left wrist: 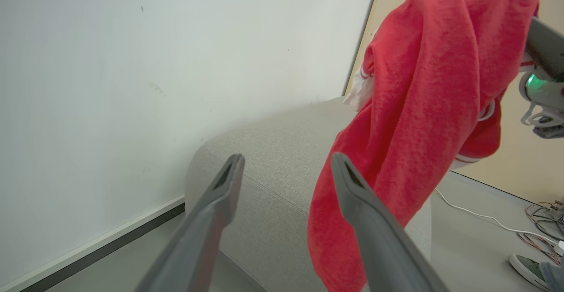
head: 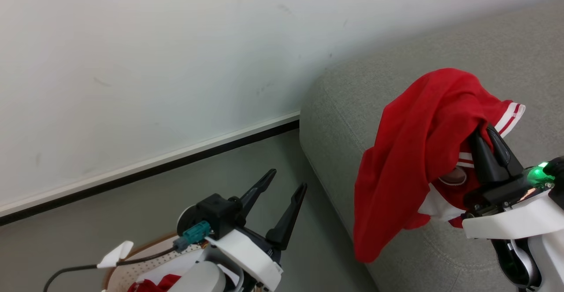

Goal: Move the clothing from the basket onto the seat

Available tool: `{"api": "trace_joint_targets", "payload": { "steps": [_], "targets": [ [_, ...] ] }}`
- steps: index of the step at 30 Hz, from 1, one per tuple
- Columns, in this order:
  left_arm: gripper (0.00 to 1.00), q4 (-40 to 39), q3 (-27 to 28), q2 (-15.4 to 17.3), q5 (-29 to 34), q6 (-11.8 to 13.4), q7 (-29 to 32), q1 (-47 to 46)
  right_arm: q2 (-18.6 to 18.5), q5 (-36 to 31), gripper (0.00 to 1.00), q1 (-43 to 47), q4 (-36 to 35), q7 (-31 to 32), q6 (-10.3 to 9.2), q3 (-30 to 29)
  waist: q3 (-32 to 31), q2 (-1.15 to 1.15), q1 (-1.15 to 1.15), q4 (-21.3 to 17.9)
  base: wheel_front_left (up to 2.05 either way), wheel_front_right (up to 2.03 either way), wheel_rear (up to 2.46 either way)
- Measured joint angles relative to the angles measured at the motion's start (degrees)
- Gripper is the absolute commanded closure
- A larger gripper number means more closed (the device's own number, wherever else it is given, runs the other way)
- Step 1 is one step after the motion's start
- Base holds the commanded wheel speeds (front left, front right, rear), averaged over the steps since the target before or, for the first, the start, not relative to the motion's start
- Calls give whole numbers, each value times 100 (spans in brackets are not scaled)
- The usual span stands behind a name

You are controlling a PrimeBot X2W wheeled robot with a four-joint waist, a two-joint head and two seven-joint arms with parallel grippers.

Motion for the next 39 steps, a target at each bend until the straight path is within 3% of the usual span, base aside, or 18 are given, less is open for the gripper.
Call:
{"api": "trace_joint_targets", "payload": {
  "steps": [9,20,29,34,39],
  "targets": [
    [0,11,7,18,164,-105,-1,-98,-183,57,100,-177,-99,0,0,-346,343,0,0,-80,0,0,0],
    [0,-169,47,271,210,-124,183,-431,-701,176,100,-1074,236,0,0,-1139,1078,0,1,208,0,0,0],
    [0,-572,75,559,281,-90,517,-676,-1180,331,100,-2102,1066,0,0,-1824,1795,0,1,464,0,0,0],
    [0,-834,100,687,319,-41,691,-838,-1666,476,100,-2529,1634,-1,0,-2123,2193,0,1,655,0,0,0],
    [0,-1045,127,800,372,2,800,-962,-1980,754,100,-2876,2481,36,0,-2050,2654,0,1,838,0,0,0]
  ]
}}
